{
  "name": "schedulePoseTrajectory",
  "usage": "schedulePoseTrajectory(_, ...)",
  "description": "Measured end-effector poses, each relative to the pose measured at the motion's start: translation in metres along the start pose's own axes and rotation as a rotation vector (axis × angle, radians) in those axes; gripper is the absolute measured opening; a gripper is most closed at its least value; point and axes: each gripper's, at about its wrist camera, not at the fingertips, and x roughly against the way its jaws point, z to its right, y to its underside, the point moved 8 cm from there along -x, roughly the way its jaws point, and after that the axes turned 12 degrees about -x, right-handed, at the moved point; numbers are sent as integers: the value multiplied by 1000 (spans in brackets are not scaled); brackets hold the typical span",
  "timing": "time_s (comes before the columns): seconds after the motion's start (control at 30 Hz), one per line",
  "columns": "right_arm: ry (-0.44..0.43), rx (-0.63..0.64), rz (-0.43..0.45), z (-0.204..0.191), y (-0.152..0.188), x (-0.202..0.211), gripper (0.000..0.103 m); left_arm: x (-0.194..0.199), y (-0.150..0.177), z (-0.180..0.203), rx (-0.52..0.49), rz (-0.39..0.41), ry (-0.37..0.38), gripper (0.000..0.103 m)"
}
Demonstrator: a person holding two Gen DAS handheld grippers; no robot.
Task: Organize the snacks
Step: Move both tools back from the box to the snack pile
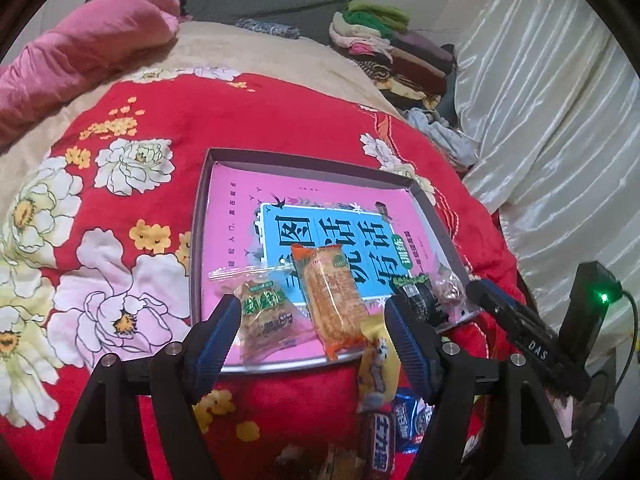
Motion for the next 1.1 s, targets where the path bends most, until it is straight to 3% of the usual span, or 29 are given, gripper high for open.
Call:
schedulePoseTrajectory(0.63, -7, 16, 12, -4, 2, 11, 68, 11, 31, 1, -18, -48, -2, 76)
schedulePoseTrajectory(1.1, -5, 52, -2, -10, 13, 21, 68, 16, 54, -15, -24, -92, -61, 76)
